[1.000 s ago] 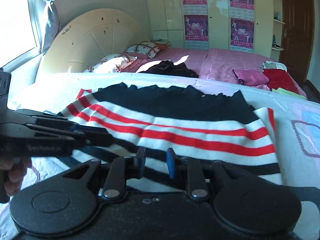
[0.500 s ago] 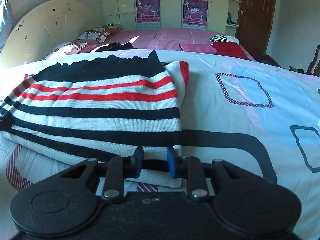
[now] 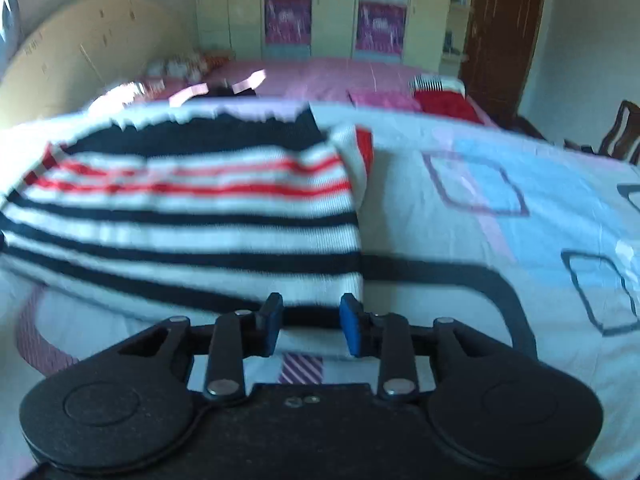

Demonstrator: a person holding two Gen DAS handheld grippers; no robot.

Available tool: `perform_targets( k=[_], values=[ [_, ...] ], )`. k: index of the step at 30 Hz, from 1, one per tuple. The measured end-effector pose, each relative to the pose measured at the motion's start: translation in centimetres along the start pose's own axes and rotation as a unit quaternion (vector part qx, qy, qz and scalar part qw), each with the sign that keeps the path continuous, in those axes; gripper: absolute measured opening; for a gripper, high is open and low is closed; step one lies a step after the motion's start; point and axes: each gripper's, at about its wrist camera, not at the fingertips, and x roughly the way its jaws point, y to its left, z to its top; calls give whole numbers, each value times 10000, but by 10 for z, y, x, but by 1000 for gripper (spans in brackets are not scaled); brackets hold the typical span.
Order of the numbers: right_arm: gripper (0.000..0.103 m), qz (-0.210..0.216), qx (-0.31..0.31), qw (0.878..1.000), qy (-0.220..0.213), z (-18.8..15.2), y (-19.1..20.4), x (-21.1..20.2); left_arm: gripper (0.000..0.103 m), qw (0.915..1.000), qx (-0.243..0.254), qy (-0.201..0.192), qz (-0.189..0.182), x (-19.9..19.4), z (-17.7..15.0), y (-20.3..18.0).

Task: Fold small clothes
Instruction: 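Grasp the folded edge of the sweater with both tools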

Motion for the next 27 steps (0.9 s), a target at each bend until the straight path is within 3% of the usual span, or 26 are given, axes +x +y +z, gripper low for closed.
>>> perform_targets(
  k=[5,11,20,24,27],
  values=[
    [37,207,93,9982,-563,1,5,-34,45,9999,-136,-95,18,-19,0,-5],
    [39,348,76,9974,-624,-2,13,-42,45,9985,-537,-69,-20,-32,-15,-2],
    [39,545,26,9961,-688,10,34,-36,45,9952,-977,26,-101,-22,-23,7],
    [33,751,33,9942,-764,14,43,-31,45,9913,-1294,14,-251,-12,-28,13],
    [25,897,67,9920,-881,18,49,-29,45,9816,-1836,-113,-501,-6,-33,24]
  ],
)
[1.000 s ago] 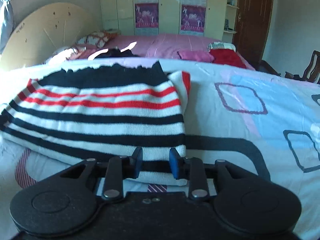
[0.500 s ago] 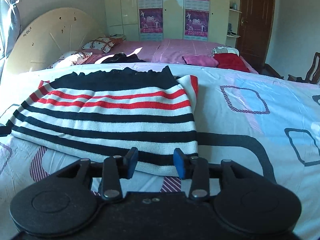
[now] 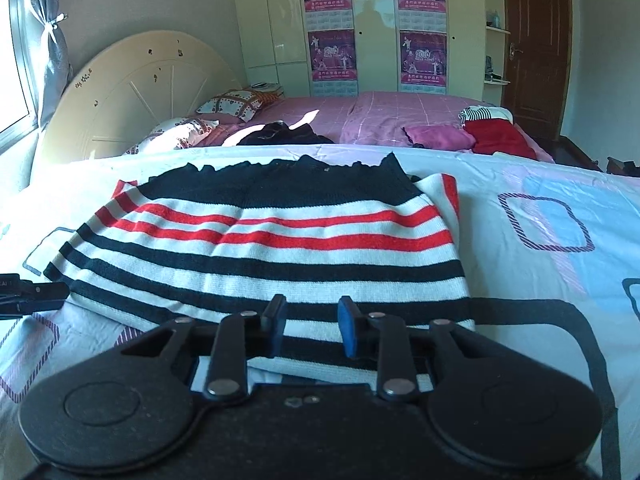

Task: Fold small clothes
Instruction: 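Grasp the folded edge of the sweater with both tools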

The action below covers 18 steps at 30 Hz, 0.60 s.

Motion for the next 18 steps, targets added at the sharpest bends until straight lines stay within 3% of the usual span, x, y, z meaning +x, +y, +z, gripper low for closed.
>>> perform_targets(
  k=[3,5,8,18],
  values=[
    [23,76,37,9999,-94,5,6,5,46,9972,-640,-149,-344,6,-2,13],
    [23,133,43,9999,-99,8,10,10,56,9938,-923,-289,-556,8,-6,17],
    [23,164,-12,9998,-77,10,18,19,56,9897,-1213,-395,-655,15,-5,19],
    [10,253,-176,9995,-34,22,43,47,56,9857,-1358,-620,-781,57,10,8]
  ],
)
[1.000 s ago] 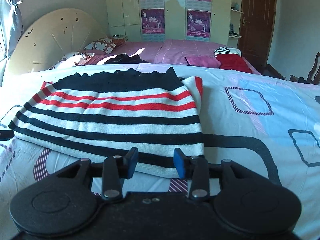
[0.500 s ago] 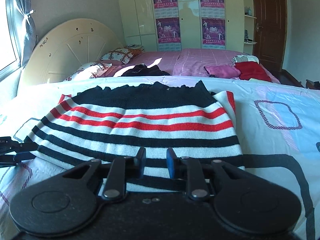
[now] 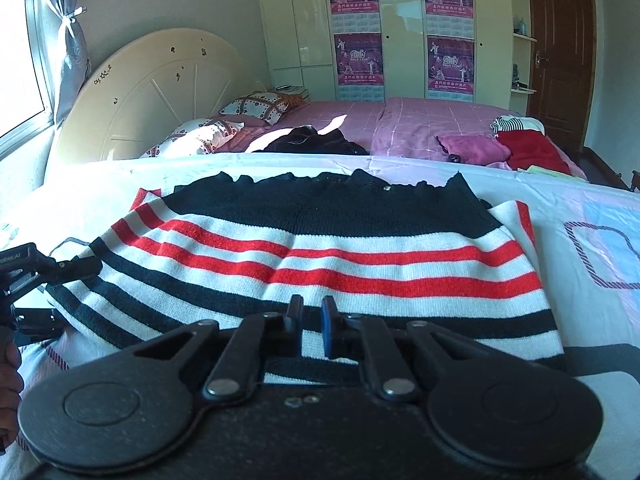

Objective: Fold small clothes

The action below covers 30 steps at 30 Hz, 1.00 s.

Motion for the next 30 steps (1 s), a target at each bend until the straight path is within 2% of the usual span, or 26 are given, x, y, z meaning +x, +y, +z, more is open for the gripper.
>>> perform_targets(
  k=[4,6,7,8,9,11,13,16,21,22,24,30],
  values=[
    [9,20,-107,9999,-23,8,8,11,53,9999,141,-74,4,12,1,-3],
    [9,-11,-183,9998,-25,12,12,19,31,9998,88,-48,151,19,3,0],
    [9,-12,-191,9998,-14,14,13,23,19,9999,-69,-40,81,21,4,6],
    [9,-3,-180,9998,7,16,14,28,15,9997,-226,-109,-43,20,4,12],
    [8,0,-176,9998,14,18,15,31,15,9994,-226,-168,-186,18,3,13],
    [8,36,-183,9998,-13,21,18,35,15,9994,-22,-264,-214,10,-1,10],
    [8,74,-176,9998,-22,21,19,39,15,9994,-47,-235,-234,10,-1,14],
    [7,-89,-256,9990,364,11,20,64,17,9995,-141,-168,-239,20,2,16],
    [7,20,-112,9998,184,13,20,48,20,9995,-215,-90,-212,32,9,15],
    [7,40,-135,9998,151,11,21,46,16,9994,-226,-107,-223,31,10,15],
    [7,26,-156,9994,303,6,21,52,15,9996,-151,-157,-162,33,9,13],
    [6,-20,-172,9992,370,11,22,57,17,9999,-61,-93,-54,30,9,15]
  ],
)
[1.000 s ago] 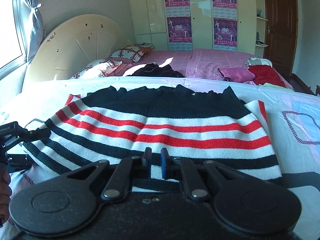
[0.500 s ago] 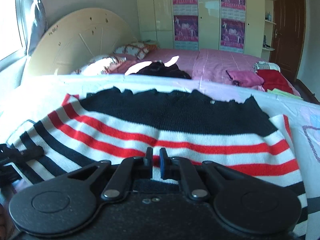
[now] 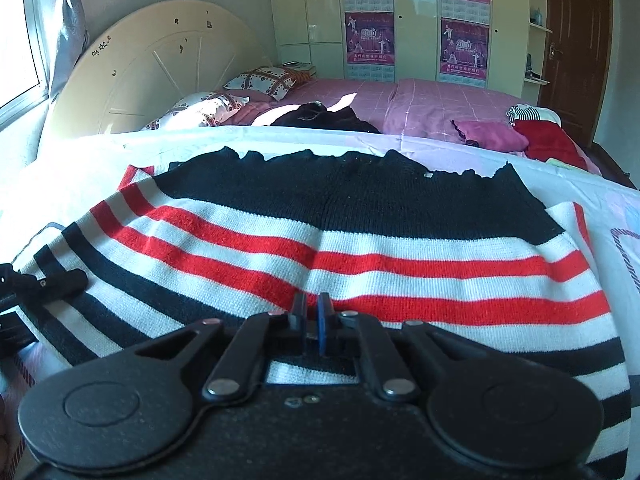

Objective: Fold small clothes

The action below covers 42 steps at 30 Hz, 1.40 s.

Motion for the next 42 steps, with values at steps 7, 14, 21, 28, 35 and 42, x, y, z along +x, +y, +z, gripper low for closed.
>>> perform_targets(
  k=[7,14,21,28,35,42],
  values=[
    [9,65,111,9998,-136,1,2,-12,14,9999,56,-150,-31,-6,2,-2],
    [7,-49,16,10000,-59,-6,3,-3,16,9999,119,-110,54,-3,-2,5],
    [8,0,195,9996,-186,-10,0,-4,15,9989,399,-113,220,-4,-3,-5],
    [7,98,208,9996,-151,-10,-5,-4,14,9975,613,-186,283,-13,-1,-19],
    [8,245,275,9991,-220,-14,-10,-3,14,9939,1028,-293,278,-26,6,-52],
    [7,657,541,9963,-128,-9,-25,-1,14,9856,1674,-23,231,-19,7,-108]
  ],
)
